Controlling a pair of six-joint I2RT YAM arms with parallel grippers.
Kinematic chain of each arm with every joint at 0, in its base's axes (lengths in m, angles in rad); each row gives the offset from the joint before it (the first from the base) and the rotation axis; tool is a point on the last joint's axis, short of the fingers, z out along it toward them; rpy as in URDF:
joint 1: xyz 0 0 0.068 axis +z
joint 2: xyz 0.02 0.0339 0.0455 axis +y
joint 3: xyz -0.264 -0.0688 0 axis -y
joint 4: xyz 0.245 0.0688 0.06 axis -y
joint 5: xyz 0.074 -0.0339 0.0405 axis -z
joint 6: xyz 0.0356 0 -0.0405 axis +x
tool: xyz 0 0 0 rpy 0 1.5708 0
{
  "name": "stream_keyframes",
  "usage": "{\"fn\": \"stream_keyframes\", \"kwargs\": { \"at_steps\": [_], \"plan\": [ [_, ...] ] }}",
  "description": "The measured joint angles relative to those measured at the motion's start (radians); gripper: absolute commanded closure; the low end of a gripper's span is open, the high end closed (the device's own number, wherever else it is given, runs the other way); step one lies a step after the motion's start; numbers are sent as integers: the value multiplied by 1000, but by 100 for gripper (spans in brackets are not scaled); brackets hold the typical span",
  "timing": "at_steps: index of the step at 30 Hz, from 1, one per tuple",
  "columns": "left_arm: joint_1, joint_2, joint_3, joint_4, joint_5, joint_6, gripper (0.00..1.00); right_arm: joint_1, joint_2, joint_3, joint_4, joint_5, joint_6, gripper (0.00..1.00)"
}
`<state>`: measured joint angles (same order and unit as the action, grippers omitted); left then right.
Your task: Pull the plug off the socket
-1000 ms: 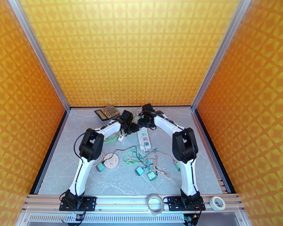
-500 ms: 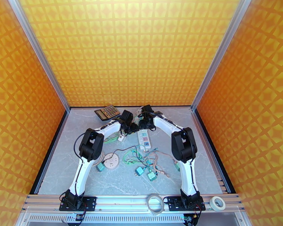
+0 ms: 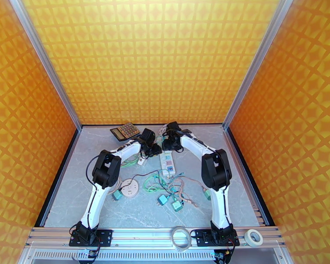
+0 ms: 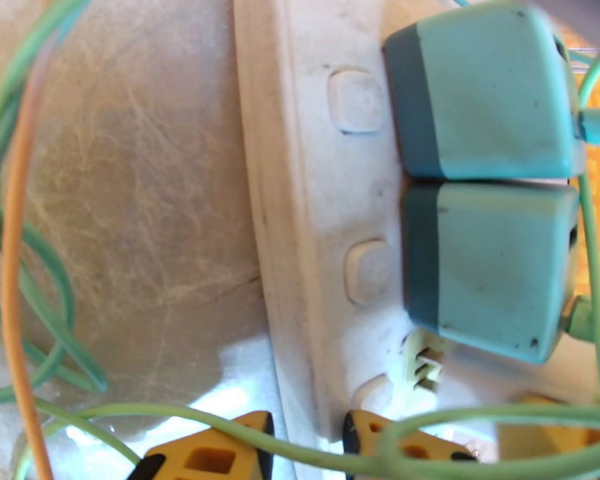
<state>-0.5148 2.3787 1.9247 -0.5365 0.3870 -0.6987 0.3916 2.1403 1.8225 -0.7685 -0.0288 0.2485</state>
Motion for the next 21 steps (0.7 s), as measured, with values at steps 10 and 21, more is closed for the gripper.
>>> {"fn": "stream_keyframes", "kwargs": {
  "at_steps": [10,21],
  "plan": [
    [0,0,3,-4,1,3,69,31,-92,43,-82,72,-7,62],
    [11,-48,2,-65,-1,27,60,29,-100,68,-115,81,-10,61]
  ]
}}
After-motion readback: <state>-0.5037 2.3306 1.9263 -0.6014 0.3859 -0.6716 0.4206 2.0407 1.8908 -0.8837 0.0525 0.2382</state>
